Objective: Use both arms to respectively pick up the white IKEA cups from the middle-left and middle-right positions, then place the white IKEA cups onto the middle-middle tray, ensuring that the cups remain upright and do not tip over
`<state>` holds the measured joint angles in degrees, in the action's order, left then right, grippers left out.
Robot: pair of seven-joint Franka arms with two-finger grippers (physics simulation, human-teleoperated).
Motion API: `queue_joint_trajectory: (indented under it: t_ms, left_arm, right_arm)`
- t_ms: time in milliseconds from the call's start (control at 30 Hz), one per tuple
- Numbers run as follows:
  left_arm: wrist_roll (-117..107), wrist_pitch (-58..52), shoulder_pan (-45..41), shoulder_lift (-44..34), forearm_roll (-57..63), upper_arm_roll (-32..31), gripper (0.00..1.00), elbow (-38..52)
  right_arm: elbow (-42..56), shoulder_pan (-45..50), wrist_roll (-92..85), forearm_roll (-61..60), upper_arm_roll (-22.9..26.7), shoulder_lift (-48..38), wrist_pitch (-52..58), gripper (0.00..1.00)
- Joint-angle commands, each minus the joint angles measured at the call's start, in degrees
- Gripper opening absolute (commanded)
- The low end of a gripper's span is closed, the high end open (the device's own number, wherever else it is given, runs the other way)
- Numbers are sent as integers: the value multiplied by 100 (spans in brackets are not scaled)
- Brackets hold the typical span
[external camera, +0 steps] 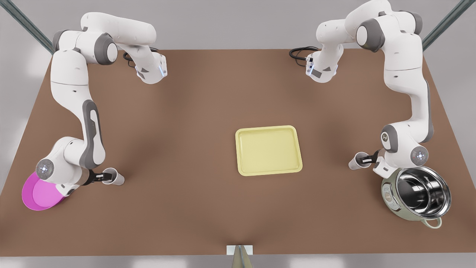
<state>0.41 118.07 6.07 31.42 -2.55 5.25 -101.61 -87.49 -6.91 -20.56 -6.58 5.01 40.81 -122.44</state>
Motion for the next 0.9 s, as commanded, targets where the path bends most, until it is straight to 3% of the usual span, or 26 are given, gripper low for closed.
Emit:
queue_joint_trajectory:
  t_ms: [0,33,67,100,167,367,500,567,667,867]
  left_arm:
    - [196,49,8,-4,-167,2,21,10]
    - [188,49,-1,-13,-254,2,21,36]
    - [205,32,-1,-31,-519,2,21,98]
    - [205,14,8,-40,-519,2,21,133]
    - [205,-153,-27,-250,-519,2,21,203]
    - [-2351,-689,-1829,-303,-475,-463,21,1012]
    - [-3662,-715,-1855,-75,-475,-1228,21,1267]
    - [-4083,-1462,-1935,22,-466,-1290,21,1284]
    - [-4110,-1410,-1926,277,-484,-1351,21,1302]
    - [-4101,-1436,-1908,593,-589,-1404,21,1311]
  right_arm:
    - [-49,6,-484,-10,0,6,-298,100]
    - [-75,6,-484,-10,0,6,-307,94]
    - [-75,6,-484,-10,0,23,-307,77]
    - [-66,6,-484,-10,0,23,-307,67]
    - [-66,6,-484,-10,0,23,-307,58]
    - [-5,41,-484,7,-17,-12,-263,33]
    - [39,41,-476,-36,-43,-29,-246,29]
    - [39,49,-467,-63,-149,-99,-211,28]
    - [39,67,-467,-89,-325,-205,-61,22]
    - [48,49,-414,-107,-1625,-539,273,21]
